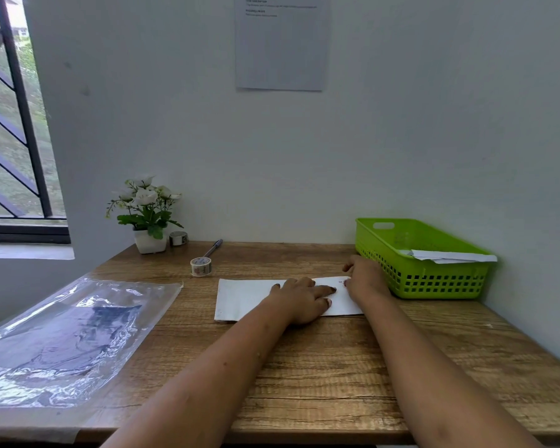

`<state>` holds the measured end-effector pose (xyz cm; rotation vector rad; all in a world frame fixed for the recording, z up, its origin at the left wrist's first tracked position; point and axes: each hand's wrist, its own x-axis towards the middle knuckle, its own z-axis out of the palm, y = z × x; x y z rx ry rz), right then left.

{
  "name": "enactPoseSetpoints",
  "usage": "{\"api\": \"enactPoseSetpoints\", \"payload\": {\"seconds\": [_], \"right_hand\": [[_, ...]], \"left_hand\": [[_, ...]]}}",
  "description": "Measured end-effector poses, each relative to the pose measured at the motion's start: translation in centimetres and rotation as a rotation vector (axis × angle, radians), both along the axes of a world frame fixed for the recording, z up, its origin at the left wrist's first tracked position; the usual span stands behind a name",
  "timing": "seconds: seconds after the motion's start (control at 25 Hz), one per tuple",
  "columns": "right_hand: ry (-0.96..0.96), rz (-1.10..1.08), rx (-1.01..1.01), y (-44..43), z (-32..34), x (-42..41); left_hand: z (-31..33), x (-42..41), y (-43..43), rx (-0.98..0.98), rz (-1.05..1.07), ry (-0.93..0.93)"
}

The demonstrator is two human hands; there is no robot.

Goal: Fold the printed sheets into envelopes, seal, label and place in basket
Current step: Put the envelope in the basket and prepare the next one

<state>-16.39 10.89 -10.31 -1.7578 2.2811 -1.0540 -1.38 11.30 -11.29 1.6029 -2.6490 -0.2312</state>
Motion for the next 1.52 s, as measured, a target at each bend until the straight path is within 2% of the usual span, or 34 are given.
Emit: {"api": "enactPoseSetpoints", "payload": {"seconds": [0.2,0.32,0.64,0.88,1.08,1.2,1.4,1.52], "right_hand": [[-0.044,0.021,0.086,0.0,0.2,-0.5],[-0.042,0.05,0.123,-0.1,0.1,-1.0],[0.32,-0.037,0.52,0.6,-0.3,-0.8],[0.513,-0.049,0.57,3.4,0.2,1.6],[0.523,-0.042,0.662,4.0,0.7,1.4],[0.494,-0.053,0.637,4.1,0.6,1.0],[0.549,-0.065,0.591,4.7,0.5,1.4],[0.536,-0.077,0.555,4.8,0.6,1.8]], "left_hand": [[2.2,-2.5,-0.7,0.092,0.128,-0.052],[1.7,-3.8,-0.3,0.052,0.18,-0.042],[1.3,-4.5,-0.2,-0.025,0.223,-0.072],[1.1,-4.9,0.0,-0.035,0.236,-0.097],[1.1,-4.8,-0.2,-0.035,0.241,-0.109],[0.9,-4.5,0.3,-0.049,0.242,-0.084],[0.6,-1.5,1.4,-0.048,0.197,-0.06],[1.4,1.9,1.8,-0.086,0.321,-0.047]]}}
